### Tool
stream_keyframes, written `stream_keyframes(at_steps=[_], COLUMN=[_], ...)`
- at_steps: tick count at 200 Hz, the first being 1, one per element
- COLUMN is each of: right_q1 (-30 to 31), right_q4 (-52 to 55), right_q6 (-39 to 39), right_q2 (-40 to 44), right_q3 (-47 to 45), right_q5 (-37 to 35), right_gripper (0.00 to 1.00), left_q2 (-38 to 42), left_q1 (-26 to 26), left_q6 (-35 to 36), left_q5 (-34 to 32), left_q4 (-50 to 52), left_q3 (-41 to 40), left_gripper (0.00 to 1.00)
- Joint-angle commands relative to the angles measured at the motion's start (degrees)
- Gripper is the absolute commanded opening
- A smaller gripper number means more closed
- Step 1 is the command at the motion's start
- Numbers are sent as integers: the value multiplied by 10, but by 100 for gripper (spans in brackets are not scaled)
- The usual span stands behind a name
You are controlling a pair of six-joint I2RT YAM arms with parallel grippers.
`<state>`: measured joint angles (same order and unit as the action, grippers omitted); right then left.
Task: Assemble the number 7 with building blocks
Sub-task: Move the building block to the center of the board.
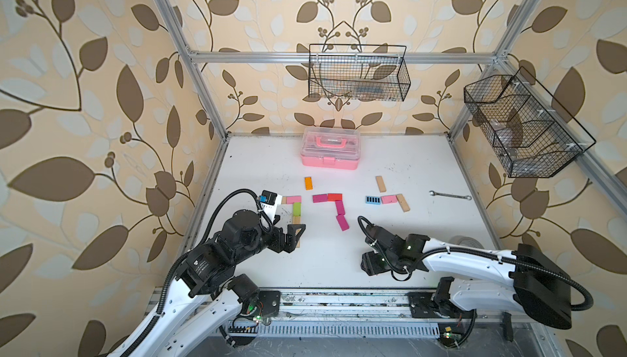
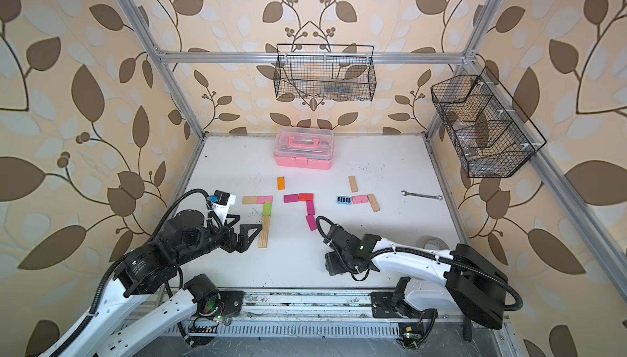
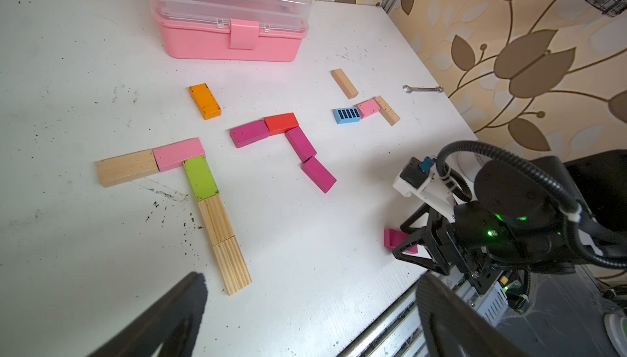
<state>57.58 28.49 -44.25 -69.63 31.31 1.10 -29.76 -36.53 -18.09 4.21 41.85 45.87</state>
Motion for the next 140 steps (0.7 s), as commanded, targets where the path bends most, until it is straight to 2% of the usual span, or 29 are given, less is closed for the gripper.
stream_keyframes(at_steps=[1,57,81,140], right_q1=[27,97,111,106], right_q4=[56,91,87,30], right_q6=[-36,-73,-85,-111], right_q2=[17,-72,-86,-133], right_q3=[-2,53,71,122], right_q5=[-42,-144,-163,-161], right_gripper=[62,45,33,27], left_q2=[5,5,5,18], left_q1=[2,2,2,1], left_q6=[6,0,0,-2], left_q5=[11,20,22,25], left_q4=[-15,-21,-21,-22], left_q3=[1,-3,-3,-4], left_gripper=[99,99,99,99])
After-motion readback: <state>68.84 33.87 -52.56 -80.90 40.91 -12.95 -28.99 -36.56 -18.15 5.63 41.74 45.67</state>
